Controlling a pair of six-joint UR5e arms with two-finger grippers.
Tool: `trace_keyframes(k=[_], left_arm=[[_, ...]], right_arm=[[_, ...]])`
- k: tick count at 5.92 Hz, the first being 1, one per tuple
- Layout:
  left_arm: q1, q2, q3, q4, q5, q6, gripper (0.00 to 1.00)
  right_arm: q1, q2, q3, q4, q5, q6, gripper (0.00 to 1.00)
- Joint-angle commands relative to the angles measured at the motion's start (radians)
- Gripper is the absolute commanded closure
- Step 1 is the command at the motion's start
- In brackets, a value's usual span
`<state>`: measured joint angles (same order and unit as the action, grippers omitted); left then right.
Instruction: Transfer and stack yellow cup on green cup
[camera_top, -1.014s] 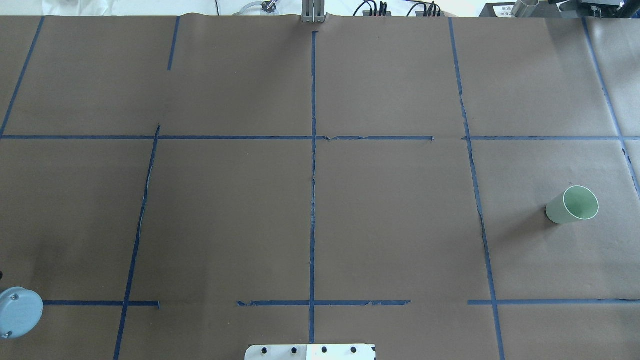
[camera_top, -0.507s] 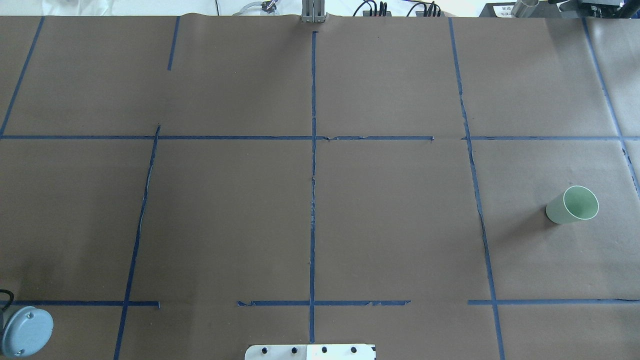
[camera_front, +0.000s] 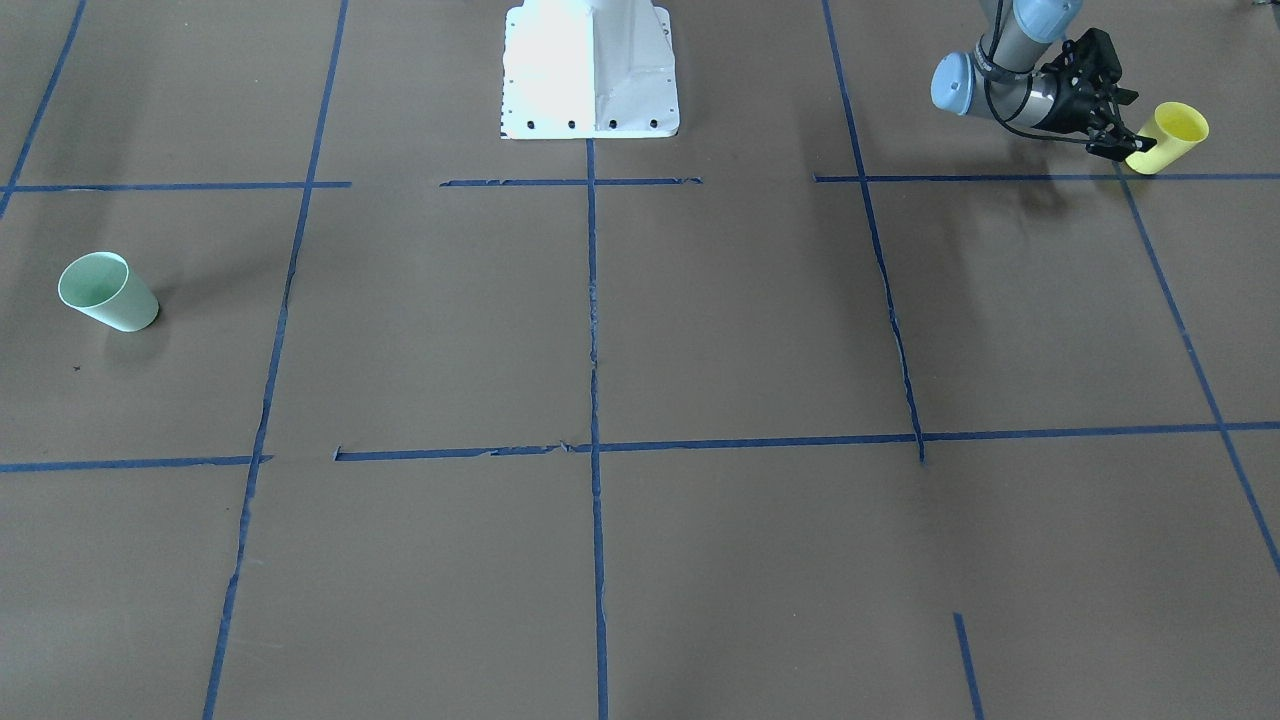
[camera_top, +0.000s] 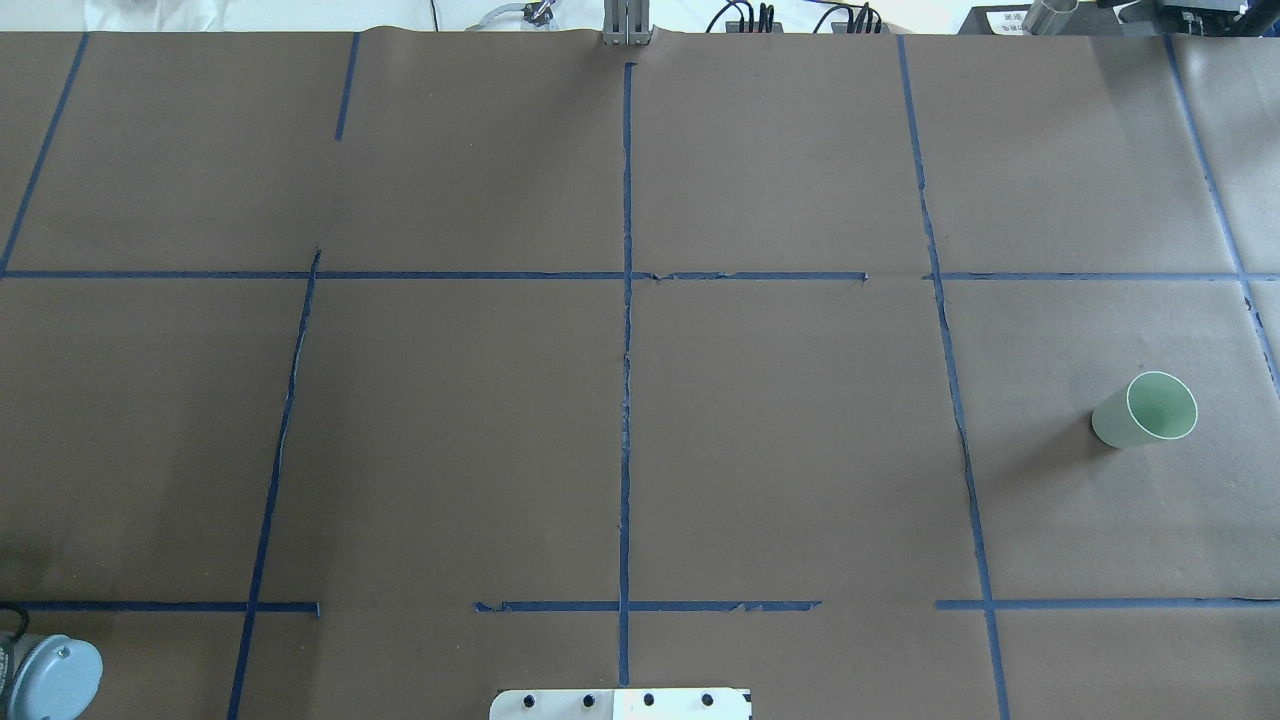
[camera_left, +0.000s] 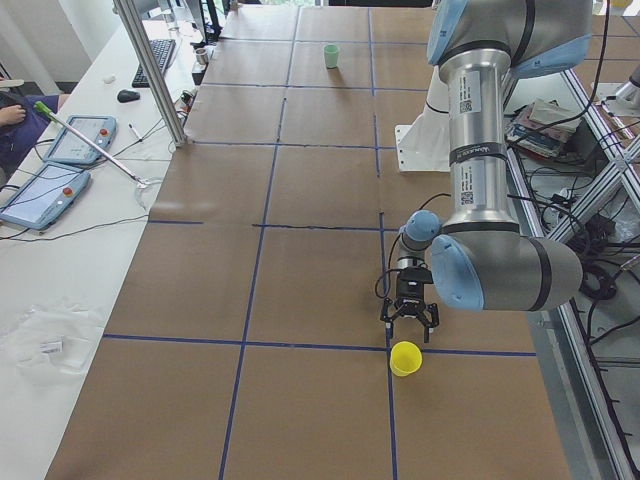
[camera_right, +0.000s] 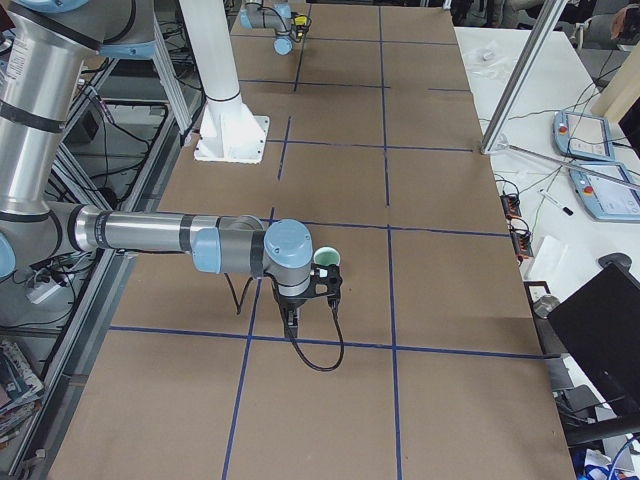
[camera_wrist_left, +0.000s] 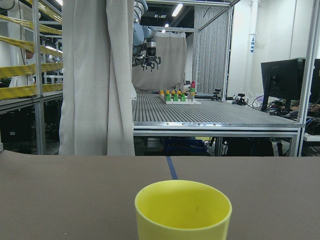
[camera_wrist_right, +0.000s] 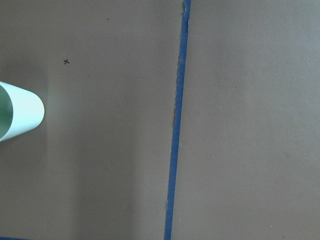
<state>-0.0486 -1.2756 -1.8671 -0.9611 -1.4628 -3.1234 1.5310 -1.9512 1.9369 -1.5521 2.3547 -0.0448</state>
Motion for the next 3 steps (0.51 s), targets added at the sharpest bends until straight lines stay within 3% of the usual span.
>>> trace_keyframes(k=[1, 3], left_arm=[[0.003, 0.004, 0.029, -0.031, 0.004, 0.012, 0.0], [0.001, 0.012, 0.055, -0.065, 0.007, 0.032, 0.0]], right_arm=[[0.0, 0.0, -0.004, 0.036, 0.0, 0.005, 0.0], [0.0, 0.0, -0.004, 0.037, 0.0, 0.005, 0.0]])
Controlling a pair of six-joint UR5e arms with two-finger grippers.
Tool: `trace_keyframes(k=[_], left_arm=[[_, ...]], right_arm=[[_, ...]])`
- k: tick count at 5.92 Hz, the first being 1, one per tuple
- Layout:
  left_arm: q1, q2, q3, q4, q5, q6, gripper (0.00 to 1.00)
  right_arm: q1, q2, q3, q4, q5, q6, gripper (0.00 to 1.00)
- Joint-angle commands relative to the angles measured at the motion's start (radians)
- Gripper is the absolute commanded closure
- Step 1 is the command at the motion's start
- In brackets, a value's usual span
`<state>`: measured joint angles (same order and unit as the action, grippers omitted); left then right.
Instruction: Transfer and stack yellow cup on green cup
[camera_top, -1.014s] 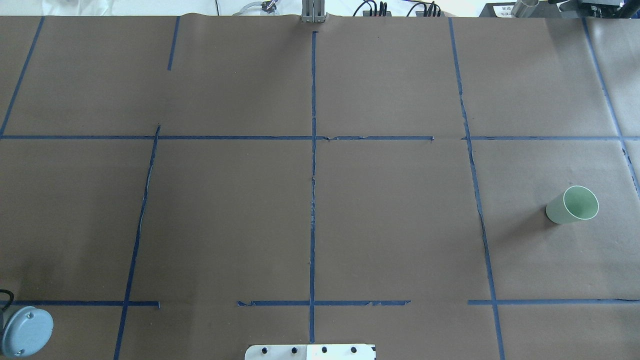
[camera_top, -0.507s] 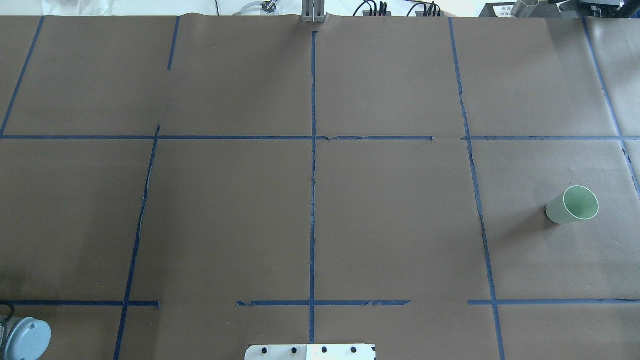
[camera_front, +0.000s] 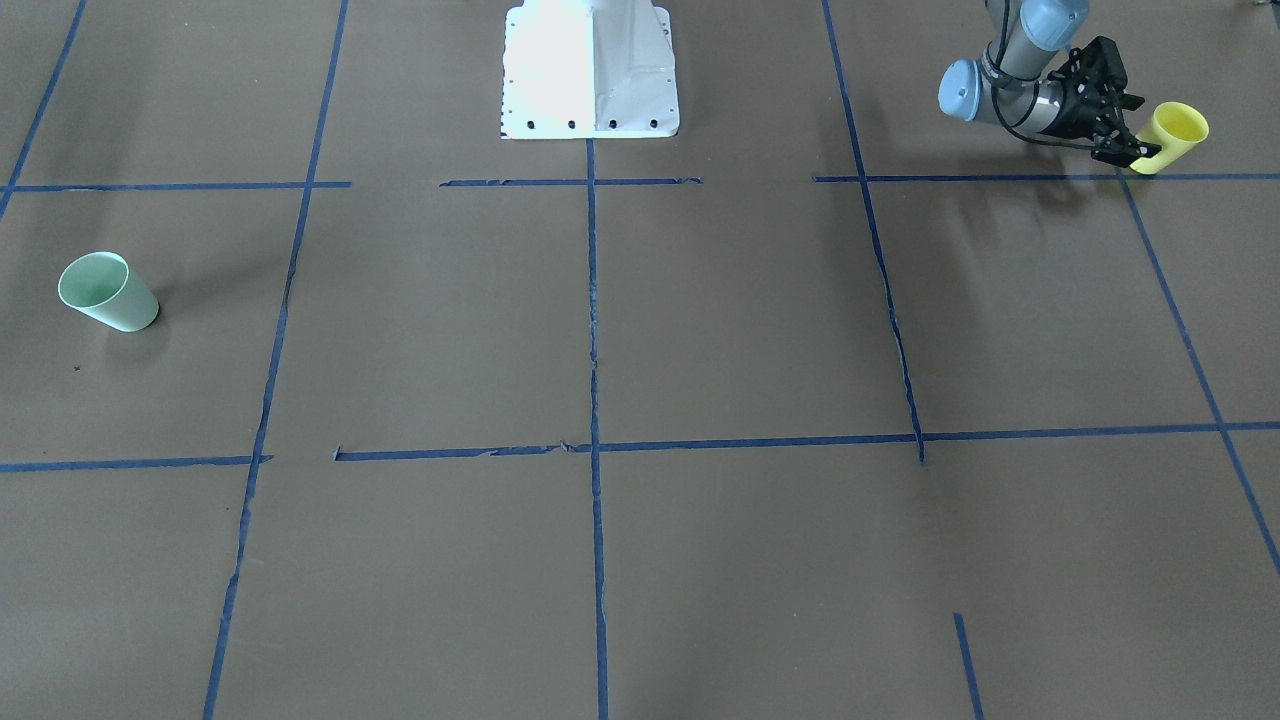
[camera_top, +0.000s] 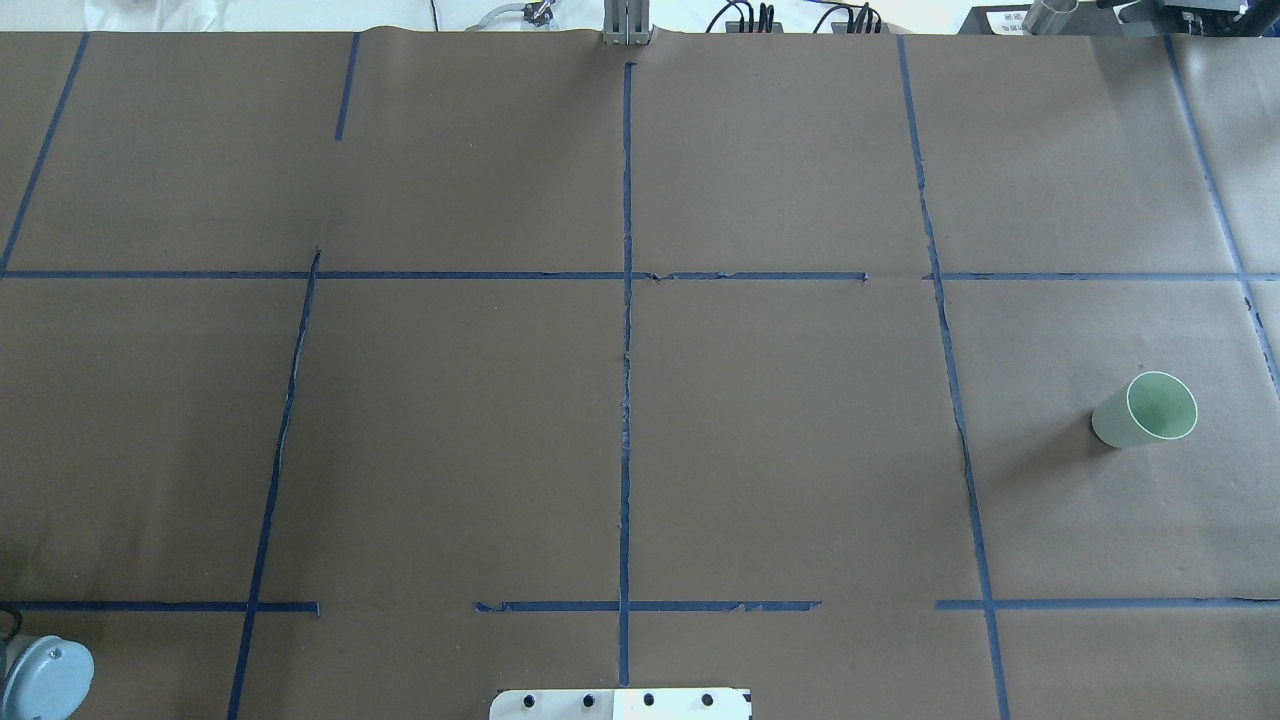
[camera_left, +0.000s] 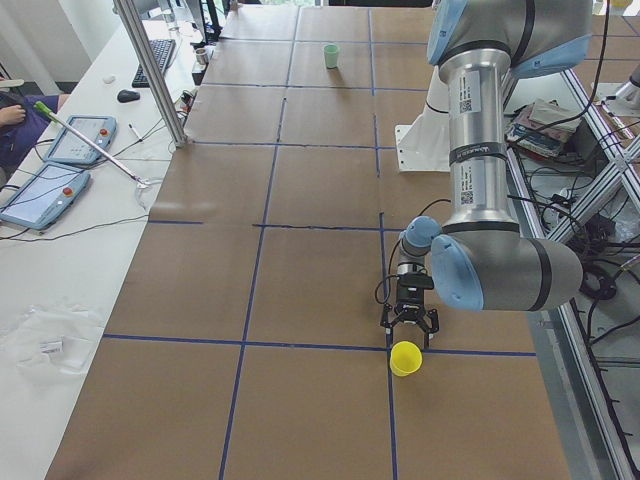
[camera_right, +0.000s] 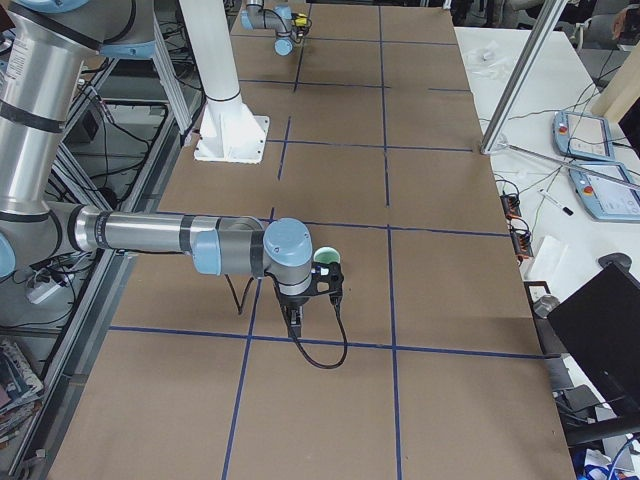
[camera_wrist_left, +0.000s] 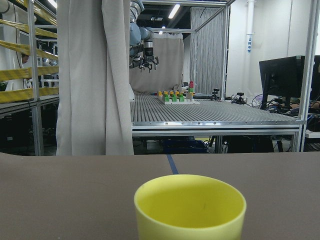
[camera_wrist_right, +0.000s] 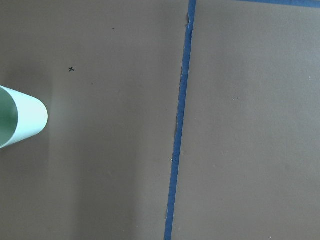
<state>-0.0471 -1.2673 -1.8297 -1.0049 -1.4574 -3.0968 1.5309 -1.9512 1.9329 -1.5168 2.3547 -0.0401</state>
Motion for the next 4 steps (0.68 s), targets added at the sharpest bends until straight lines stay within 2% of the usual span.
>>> trace_keyframes(k=[1, 4], left_arm=[[0.0, -0.001, 0.056, -0.067, 0.002, 0.061, 0.0], [-0.003, 0.011, 0.112, -0.121, 0.003, 0.076, 0.0]], right_arm=[[0.0, 0.0, -0.002, 0.001, 0.0, -0.001, 0.0], [0.002, 0.0, 0.001, 0.003, 0.0, -0.001, 0.0]])
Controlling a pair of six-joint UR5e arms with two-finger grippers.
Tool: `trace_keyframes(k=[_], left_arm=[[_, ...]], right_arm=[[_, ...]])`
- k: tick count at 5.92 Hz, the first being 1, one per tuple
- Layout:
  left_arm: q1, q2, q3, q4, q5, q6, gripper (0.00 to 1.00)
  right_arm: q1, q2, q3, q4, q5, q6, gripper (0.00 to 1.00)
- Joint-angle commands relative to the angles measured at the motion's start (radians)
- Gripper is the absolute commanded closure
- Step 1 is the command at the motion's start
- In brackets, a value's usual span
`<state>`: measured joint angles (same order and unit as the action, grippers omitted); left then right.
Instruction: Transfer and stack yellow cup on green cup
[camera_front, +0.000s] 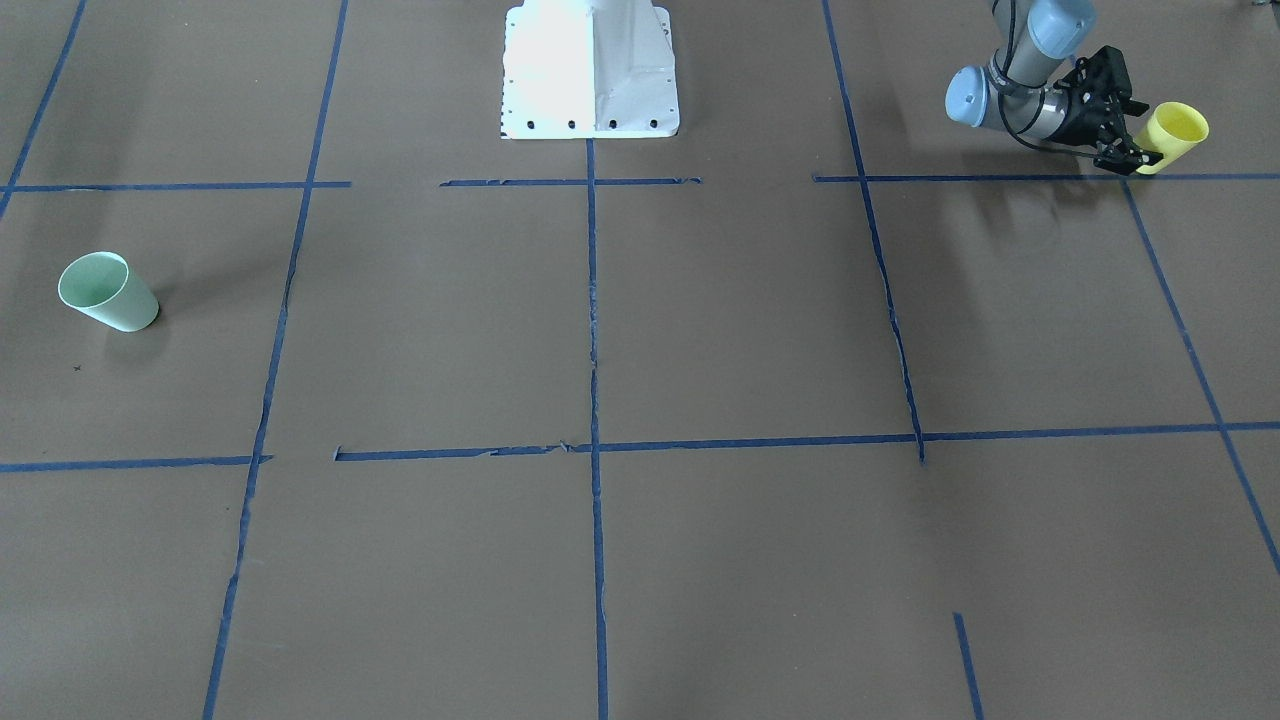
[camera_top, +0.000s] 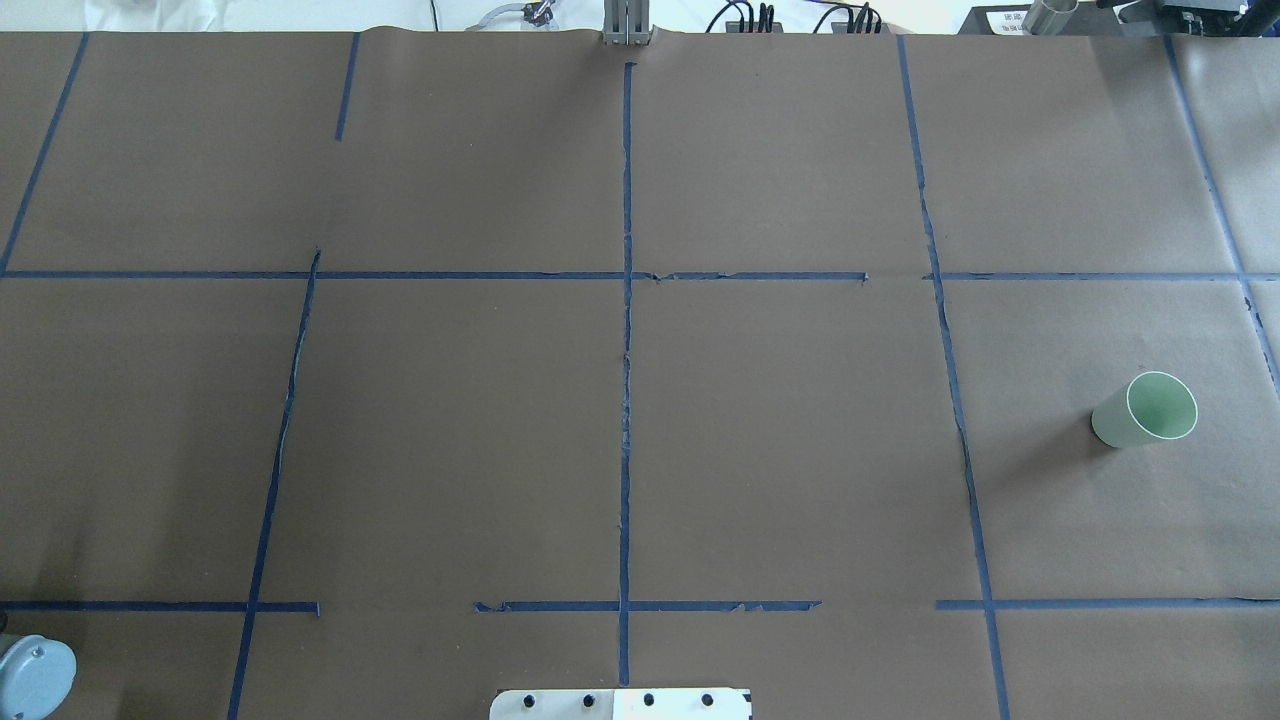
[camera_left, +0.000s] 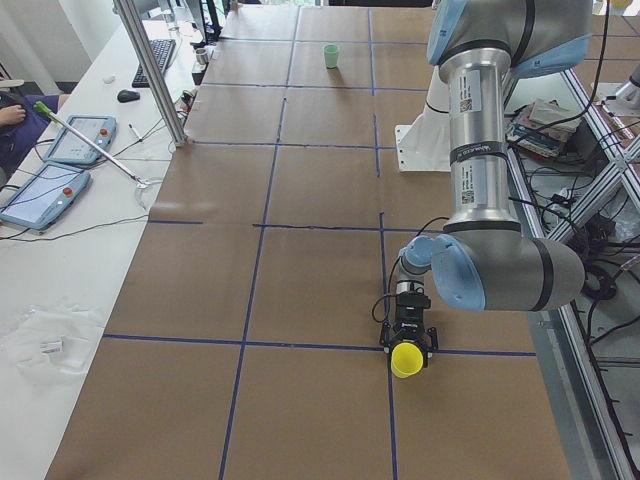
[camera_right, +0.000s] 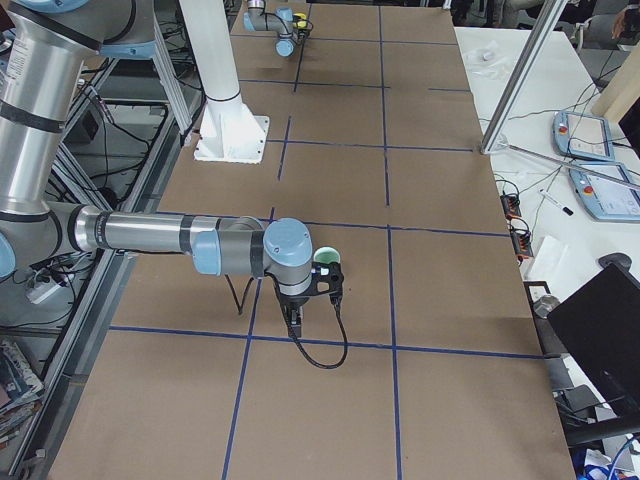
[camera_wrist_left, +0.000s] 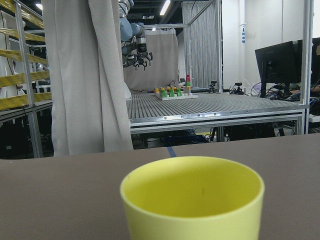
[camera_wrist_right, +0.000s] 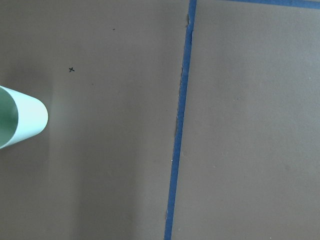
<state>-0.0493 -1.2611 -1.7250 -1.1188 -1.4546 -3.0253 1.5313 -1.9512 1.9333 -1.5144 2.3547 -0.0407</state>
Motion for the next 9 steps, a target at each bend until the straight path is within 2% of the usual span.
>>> trace_keyframes(k=[1, 2, 3, 6, 7, 8, 9], left_arm=[[-0.003, 0.008, 0.007, -0.007, 0.0, 0.005, 0.0], [-0.007, 0.009, 0.005, -0.004, 0.002, 0.002, 0.13], [-0.009, 0.025, 0.005, -0.004, 0.023, 0.002, 0.18], [-0.088, 0.046, -0.018, -0.004, 0.065, 0.038, 0.22], [-0.172, 0.045, -0.019, -0.003, 0.153, 0.098, 0.22], [-0.333, 0.04, -0.021, -0.01, 0.304, 0.211, 0.22], [-0.431, 0.036, -0.019, -0.082, 0.386, 0.327, 0.22]], right_arm=[[0.001, 0.0, 0.001, 0.0, 0.0, -0.001, 0.0], [0.0, -0.002, 0.001, 0.0, 0.0, -0.001, 0.0], [0.001, -0.002, 0.003, 0.0, 0.002, 0.001, 0.0], [0.001, -0.002, 0.003, -0.001, 0.002, 0.002, 0.0], [0.0, -0.002, 0.003, -0.001, 0.002, 0.004, 0.0], [0.001, -0.002, 0.001, -0.001, 0.002, 0.004, 0.0], [0.0, -0.002, -0.002, -0.003, 0.003, 0.004, 0.0]])
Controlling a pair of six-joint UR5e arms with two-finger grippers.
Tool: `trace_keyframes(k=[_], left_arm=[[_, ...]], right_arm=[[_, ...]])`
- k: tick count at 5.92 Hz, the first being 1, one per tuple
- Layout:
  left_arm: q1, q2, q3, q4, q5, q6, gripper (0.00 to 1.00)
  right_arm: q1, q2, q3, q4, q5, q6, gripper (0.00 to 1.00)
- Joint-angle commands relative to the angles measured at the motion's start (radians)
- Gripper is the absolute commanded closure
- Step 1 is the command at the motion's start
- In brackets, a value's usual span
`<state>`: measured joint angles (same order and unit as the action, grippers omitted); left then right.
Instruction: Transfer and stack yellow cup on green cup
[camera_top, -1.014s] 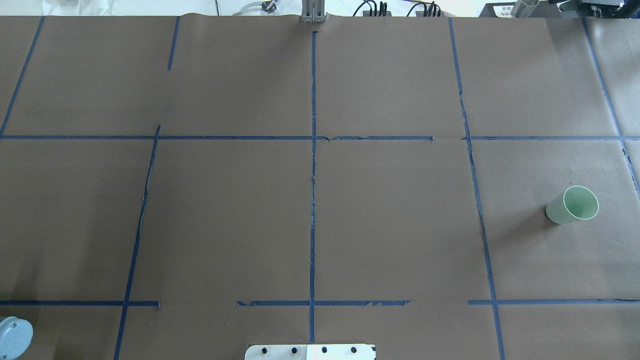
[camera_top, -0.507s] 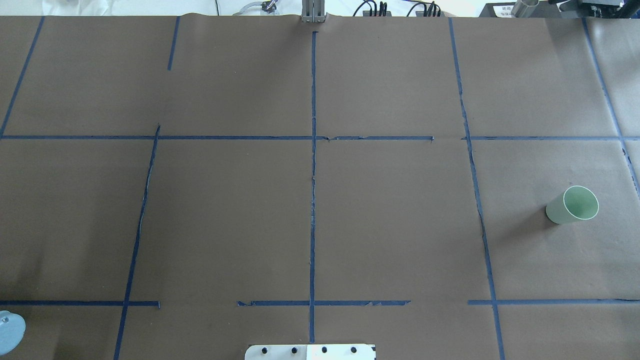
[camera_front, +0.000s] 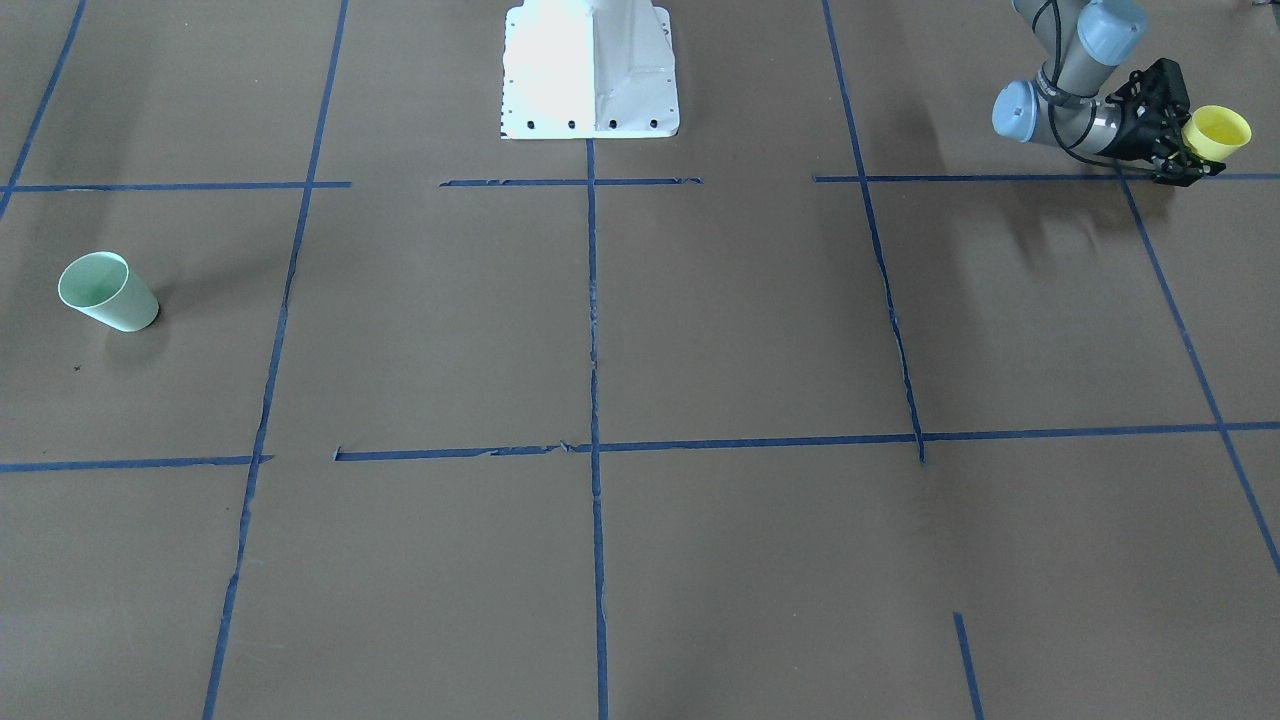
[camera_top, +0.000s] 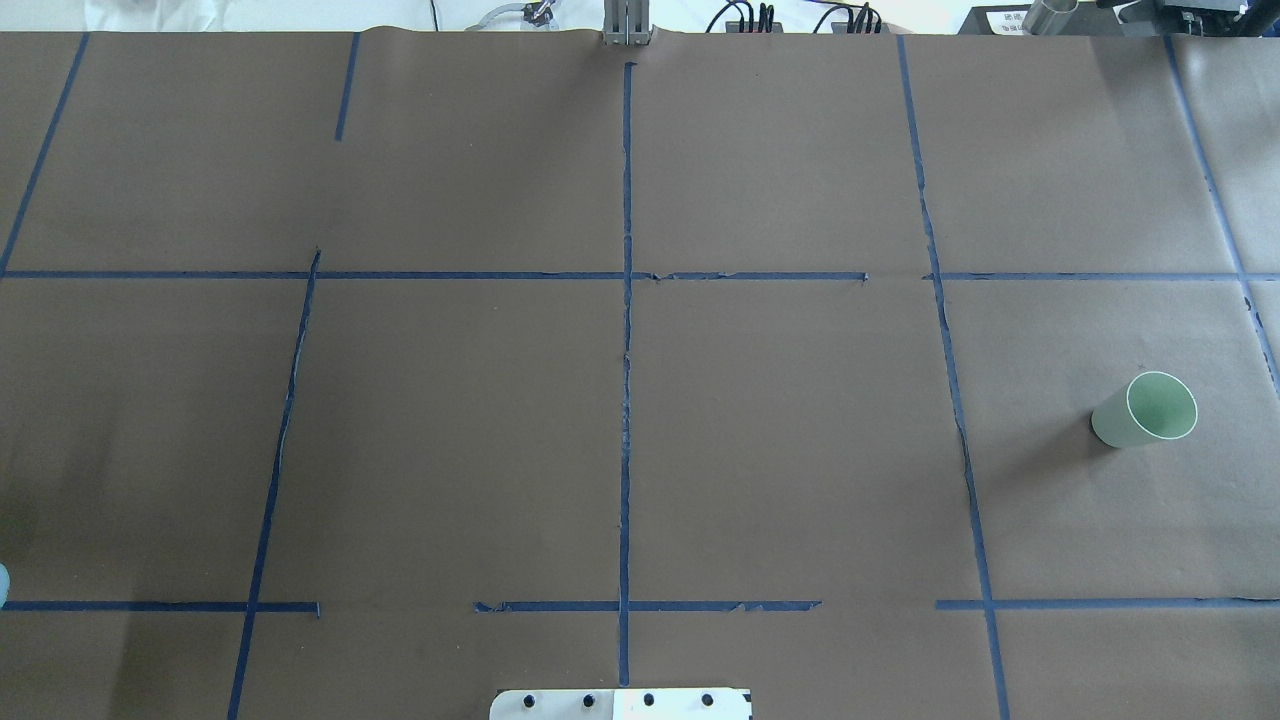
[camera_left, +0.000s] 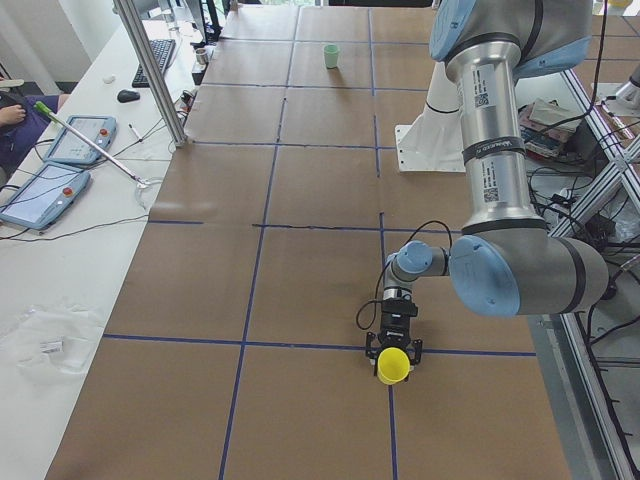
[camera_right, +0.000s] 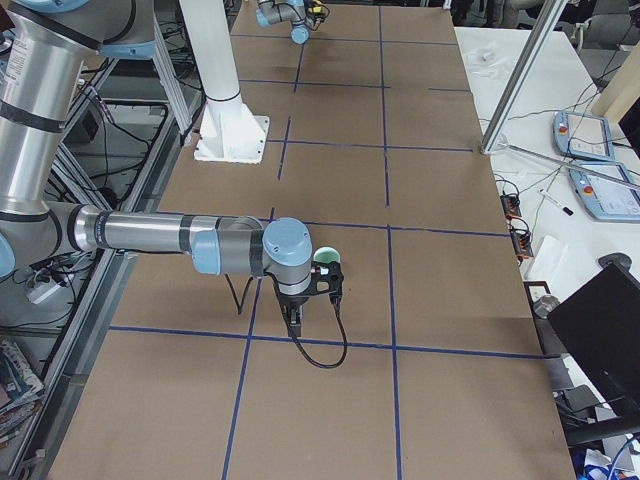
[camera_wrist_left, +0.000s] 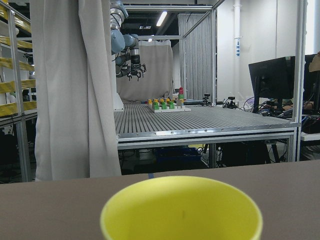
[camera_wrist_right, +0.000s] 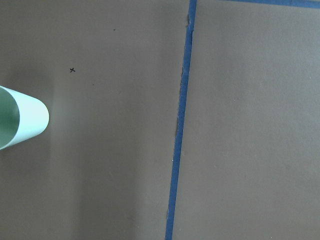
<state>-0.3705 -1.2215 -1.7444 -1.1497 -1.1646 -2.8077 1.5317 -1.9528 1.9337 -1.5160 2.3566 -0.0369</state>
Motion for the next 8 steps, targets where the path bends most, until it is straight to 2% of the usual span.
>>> trace_keyframes(k=[1, 2, 3, 4, 5, 6, 7, 8], left_arm=[[-0.234, -0.009, -0.001, -0.143, 0.183, 0.273, 0.22], [-0.357, -0.022, 0.006, -0.323, 0.231, 0.498, 0.22], [-0.46, -0.023, 0.031, -0.575, 0.244, 0.734, 0.23], [-0.569, -0.032, 0.064, -0.804, 0.243, 1.004, 0.25], [-0.676, -0.064, 0.116, -1.014, 0.232, 1.289, 0.25], [-0.75, -0.117, 0.161, -1.159, 0.147, 1.485, 0.25], [-0.799, -0.133, 0.164, -1.262, -0.003, 1.621, 0.25], [-0.826, -0.182, 0.164, -1.362, -0.1, 1.775, 0.25]], right_arm=[[-0.001, 0.0, -0.002, -0.003, 0.001, 0.002, 0.0], [0.001, -0.002, -0.004, -0.003, 0.001, 0.002, 0.0], [-0.001, 0.002, -0.001, 0.0, 0.003, 0.002, 0.0], [-0.001, 0.002, 0.001, 0.002, 0.003, -0.001, 0.0], [-0.001, 0.002, 0.001, 0.055, 0.003, -0.003, 0.0], [-0.001, 0.002, -0.001, 0.08, 0.01, 0.005, 0.0], [-0.002, 0.02, -0.002, 0.08, 0.03, 0.008, 0.0], [-0.005, 0.034, -0.002, 0.08, 0.058, 0.011, 0.0]])
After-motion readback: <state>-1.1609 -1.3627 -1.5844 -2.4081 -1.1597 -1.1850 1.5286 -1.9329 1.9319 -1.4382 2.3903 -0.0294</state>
